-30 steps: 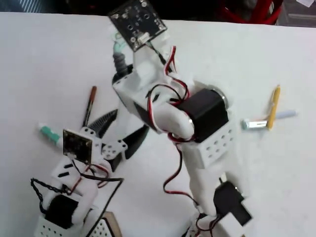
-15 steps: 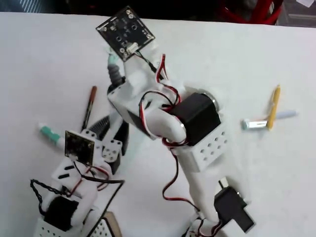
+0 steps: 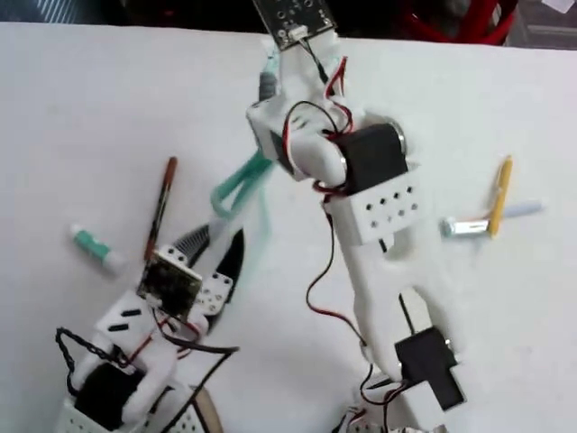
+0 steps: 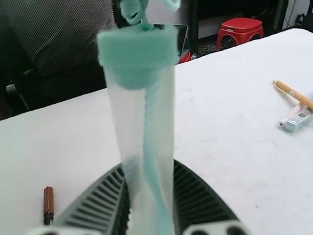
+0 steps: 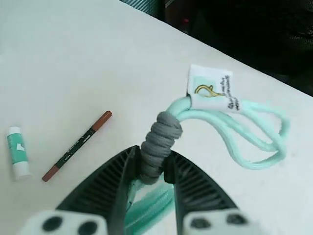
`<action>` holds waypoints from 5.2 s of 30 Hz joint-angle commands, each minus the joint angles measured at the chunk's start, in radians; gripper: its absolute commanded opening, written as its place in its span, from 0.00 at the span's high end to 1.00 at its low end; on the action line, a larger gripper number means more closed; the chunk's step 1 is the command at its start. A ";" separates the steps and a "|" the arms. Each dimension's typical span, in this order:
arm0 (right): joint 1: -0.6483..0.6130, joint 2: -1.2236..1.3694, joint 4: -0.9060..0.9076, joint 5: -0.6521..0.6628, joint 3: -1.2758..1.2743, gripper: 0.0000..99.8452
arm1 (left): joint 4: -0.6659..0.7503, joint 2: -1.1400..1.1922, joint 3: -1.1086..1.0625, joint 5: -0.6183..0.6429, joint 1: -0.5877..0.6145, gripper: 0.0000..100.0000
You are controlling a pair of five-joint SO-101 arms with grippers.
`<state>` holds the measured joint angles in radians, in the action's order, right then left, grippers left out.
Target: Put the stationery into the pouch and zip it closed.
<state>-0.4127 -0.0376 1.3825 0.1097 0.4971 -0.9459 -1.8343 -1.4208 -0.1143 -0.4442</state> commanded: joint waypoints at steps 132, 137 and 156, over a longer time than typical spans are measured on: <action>-0.142 -1.050 -0.647 0.130 -1.298 0.98 | 0.055 0.008 -0.086 -0.014 0.076 0.77; -0.137 -1.050 -0.619 0.130 -1.298 0.98 | 0.052 0.008 -0.041 0.052 0.076 0.75; -0.147 -1.049 -0.581 0.130 -1.301 0.98 | 0.058 0.008 0.164 0.117 0.067 0.92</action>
<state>-0.5600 -1.0671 0.7979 0.2417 -0.8562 -0.8938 -1.8174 -1.3380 -0.0115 -0.3782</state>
